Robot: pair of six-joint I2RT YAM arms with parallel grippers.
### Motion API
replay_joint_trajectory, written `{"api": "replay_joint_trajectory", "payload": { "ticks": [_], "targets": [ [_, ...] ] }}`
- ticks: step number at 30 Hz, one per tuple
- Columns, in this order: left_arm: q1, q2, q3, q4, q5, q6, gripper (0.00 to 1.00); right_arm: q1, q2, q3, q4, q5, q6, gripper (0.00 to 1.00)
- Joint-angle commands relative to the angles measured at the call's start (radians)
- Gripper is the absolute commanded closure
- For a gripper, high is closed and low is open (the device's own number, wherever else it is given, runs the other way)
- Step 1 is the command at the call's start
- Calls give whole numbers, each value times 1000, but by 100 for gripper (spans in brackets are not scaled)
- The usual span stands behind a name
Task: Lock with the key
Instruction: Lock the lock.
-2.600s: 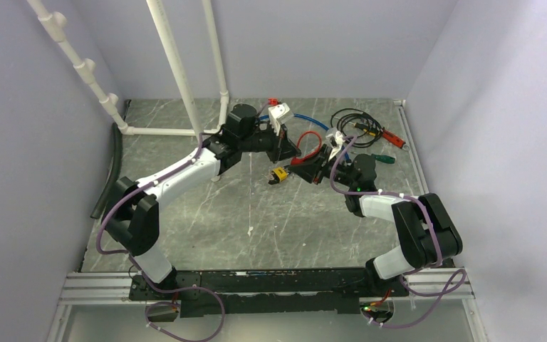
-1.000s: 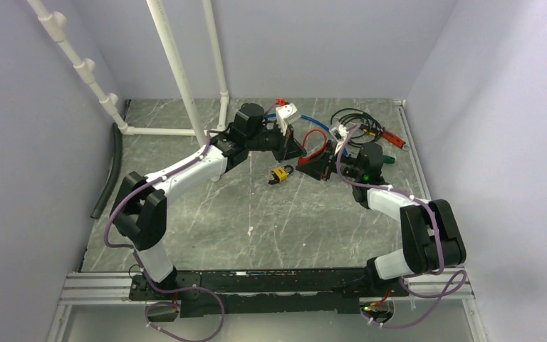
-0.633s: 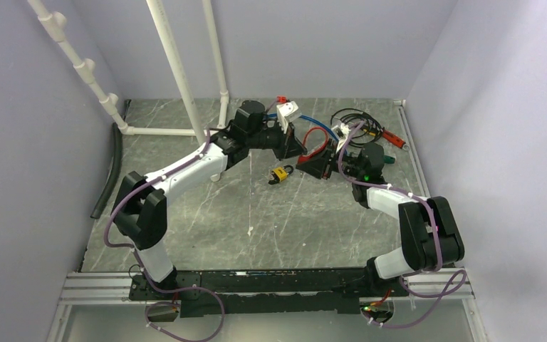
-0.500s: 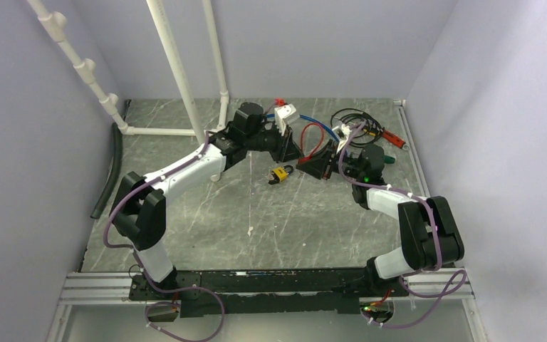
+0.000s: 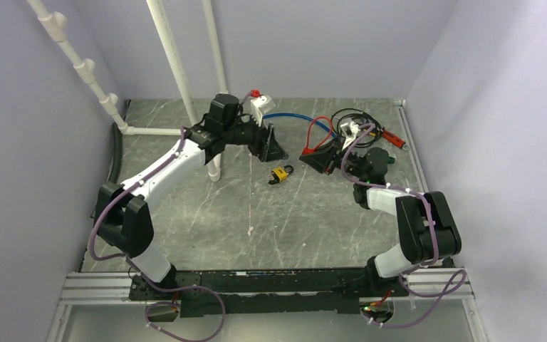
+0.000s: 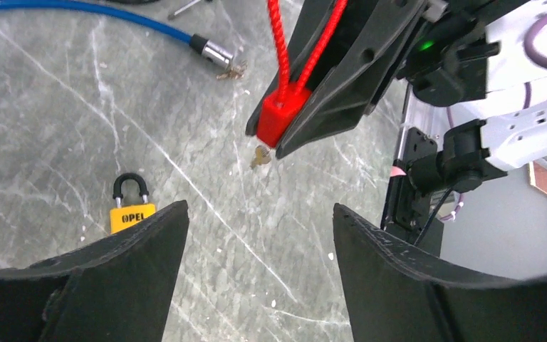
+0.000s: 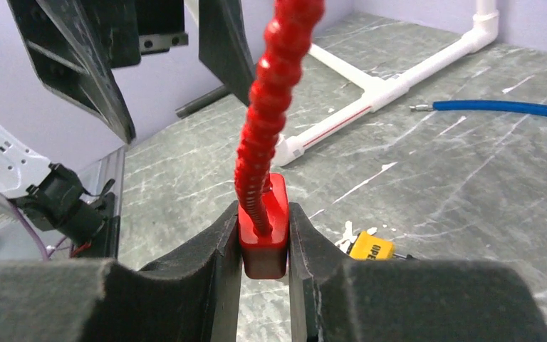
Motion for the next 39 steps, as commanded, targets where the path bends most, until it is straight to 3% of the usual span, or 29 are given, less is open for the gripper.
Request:
{"api": "replay_joint_trajectory", "payload": {
  "ticks": [1,8,18,32,39],
  "targets": [
    [5,-45,-8,80,96,-33,20,28,-36,-5,96,-64,-20,100],
    [3,-30,-27,238,247,-137,20,107,-19,12,111,-143,-10,100],
    [-17,-15,-105,384,288,-240,27,147,9,27,143,-190,11,100],
    [-60,28,-106,413,315,-274,53,155,28,38,190,-217,61,100],
    [-69,40,-106,418,331,-279,80,154,32,45,201,-219,82,100]
  ]
}}
